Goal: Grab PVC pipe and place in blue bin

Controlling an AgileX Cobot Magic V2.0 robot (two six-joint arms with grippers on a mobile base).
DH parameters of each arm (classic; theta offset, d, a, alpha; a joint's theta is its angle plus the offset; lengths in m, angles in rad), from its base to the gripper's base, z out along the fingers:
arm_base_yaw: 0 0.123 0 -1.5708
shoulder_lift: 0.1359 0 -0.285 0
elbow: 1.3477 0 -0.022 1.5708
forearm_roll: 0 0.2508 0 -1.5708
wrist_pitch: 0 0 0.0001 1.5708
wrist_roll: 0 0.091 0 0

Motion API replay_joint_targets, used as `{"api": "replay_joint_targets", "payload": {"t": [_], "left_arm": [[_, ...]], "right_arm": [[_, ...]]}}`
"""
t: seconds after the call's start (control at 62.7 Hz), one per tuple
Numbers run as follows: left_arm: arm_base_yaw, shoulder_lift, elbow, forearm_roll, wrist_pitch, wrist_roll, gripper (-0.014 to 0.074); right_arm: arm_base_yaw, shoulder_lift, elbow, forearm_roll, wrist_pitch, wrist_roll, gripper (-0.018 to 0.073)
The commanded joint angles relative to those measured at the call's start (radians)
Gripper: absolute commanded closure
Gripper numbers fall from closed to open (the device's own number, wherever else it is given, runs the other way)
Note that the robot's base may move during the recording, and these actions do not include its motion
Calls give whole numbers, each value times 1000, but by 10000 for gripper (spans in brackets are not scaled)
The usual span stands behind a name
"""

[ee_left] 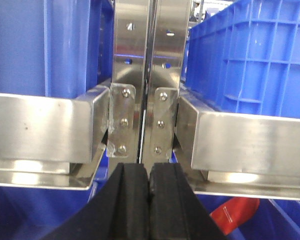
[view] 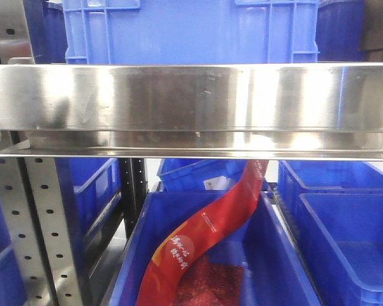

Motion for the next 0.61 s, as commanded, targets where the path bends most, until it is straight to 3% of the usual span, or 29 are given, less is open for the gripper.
{"api": "replay_joint_targets", "payload": {"t": [0.0,0.159,0.59], "left_arm": [[2,-7,-1,-2,-24,0,707],[2,-7,-1,-2,-103,0,707],[2,-7,-1,-2,-107,0,707]], "right_arm": [[-6,-3,3,4,-22,-4,727],[-6,-3,3,4,-22,-4,727],[-6,-3,3,4,-22,-4,727]]}}
